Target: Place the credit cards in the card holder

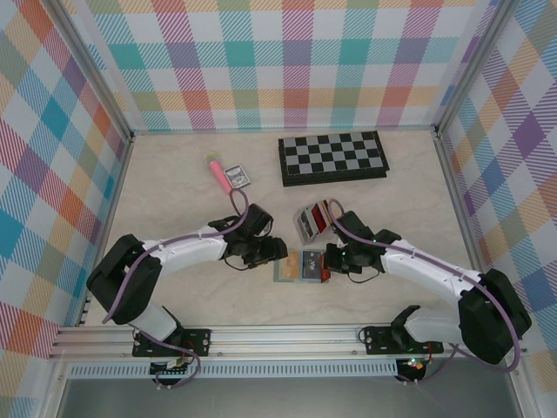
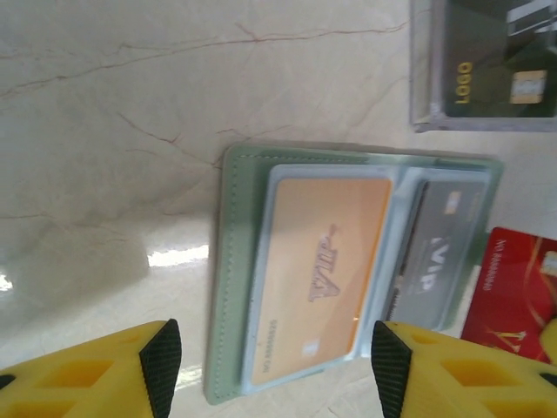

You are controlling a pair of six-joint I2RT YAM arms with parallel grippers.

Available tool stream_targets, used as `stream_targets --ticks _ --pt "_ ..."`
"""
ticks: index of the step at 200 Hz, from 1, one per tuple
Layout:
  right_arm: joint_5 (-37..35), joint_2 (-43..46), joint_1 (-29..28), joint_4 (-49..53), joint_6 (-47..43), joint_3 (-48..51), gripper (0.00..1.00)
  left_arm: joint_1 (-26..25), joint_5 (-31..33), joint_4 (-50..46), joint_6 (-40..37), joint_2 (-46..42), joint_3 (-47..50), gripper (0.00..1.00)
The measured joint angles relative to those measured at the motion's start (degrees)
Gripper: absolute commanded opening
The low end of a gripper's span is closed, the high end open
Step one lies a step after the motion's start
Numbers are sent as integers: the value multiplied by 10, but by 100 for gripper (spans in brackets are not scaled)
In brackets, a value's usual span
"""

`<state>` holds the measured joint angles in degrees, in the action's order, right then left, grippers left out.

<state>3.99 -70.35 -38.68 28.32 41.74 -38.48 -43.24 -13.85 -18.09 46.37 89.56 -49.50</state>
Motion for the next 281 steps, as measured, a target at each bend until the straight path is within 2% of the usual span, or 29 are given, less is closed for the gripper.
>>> stream_targets --ticks 95,199,281 --pt "-30 -18 0 -66 27 28 7 -5 9 6 -9 42 0 55" --pt "-49 5 0 -101 70 51 9 -5 16 -1 -10 53 -2 39" --pt "-55 14 0 -92 70 52 8 -6 19 -11 -10 59 -8 38"
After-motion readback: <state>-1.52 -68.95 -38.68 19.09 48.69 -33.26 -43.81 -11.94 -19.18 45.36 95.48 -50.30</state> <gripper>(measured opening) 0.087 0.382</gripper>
